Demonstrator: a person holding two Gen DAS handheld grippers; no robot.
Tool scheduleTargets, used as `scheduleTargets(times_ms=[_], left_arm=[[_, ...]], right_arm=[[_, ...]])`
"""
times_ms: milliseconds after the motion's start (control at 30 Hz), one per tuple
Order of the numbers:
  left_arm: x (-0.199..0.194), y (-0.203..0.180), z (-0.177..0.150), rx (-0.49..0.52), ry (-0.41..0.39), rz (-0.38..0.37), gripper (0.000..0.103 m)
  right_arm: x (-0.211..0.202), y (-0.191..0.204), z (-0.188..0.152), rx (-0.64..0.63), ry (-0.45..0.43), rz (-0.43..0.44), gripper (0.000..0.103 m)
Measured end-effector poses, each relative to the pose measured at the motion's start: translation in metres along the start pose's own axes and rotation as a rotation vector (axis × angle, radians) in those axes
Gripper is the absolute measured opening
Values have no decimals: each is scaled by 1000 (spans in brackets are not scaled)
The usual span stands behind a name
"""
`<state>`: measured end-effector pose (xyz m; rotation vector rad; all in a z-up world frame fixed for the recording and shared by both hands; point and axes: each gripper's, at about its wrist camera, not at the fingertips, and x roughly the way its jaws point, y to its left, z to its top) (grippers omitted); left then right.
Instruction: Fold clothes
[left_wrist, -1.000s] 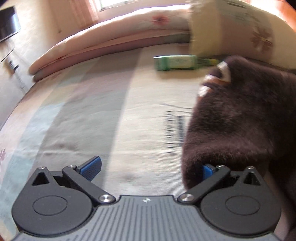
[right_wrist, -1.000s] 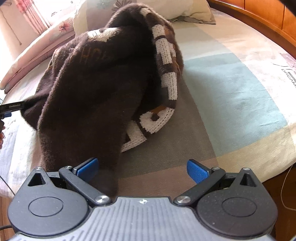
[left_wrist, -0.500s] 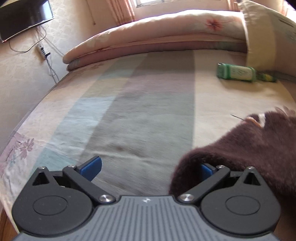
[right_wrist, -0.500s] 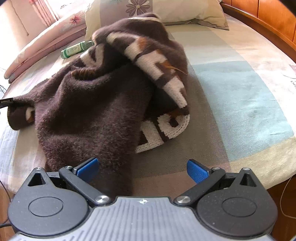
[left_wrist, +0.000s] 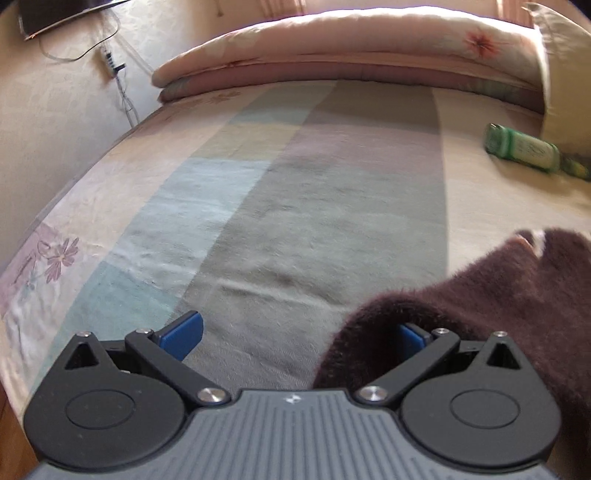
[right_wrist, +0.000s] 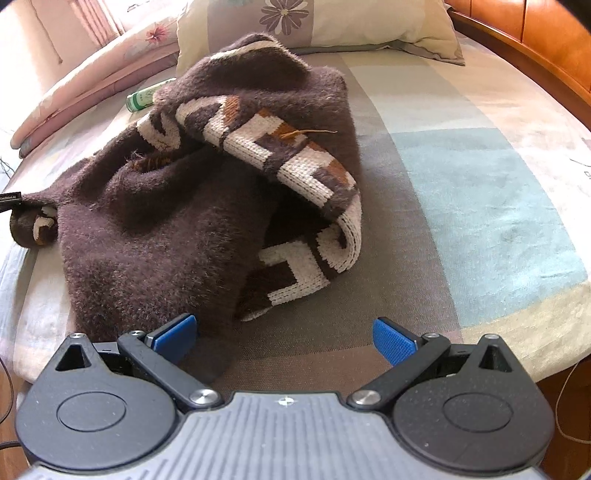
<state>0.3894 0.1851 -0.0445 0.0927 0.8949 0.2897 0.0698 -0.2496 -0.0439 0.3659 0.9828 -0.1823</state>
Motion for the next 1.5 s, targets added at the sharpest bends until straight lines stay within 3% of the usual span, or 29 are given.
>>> scheduleTargets(times_ms=[67, 400, 533, 633, 733, 1167, 1267, 1367, 1500], left_arm=[[-11, -3, -6, 25, -5, -20, 102], [-102, -39, -62, 200, 24, -354, 102], [-141, -69, -93, 268, -3, -475, 102], [-163, -95, -113, 310, -25, -524, 102], [-176, -119, -134, 350, -49, -535, 102], [-181, -146, -153, 306, -38, -520, 102], [-180, -145, -153, 289, -33, -514, 102], [-175, -144, -152, 279, -23, -516, 102], [-173, -151, -148, 296, -18, -532, 102]], right_arm=[[3, 2, 4, -19, -3, -4, 103], [9, 11, 33, -96, -75, -20, 103], [22, 7, 48, -134, -111, -72, 103], [38, -2, 60, -109, -95, -99, 103], [45, -9, 70, -92, -96, -89, 103], [37, -51, 121, -46, -168, -92, 103], [37, -65, 137, -41, -195, -126, 103], [49, -78, 152, 4, -163, -131, 103], [69, -61, 150, -92, -80, -124, 103]])
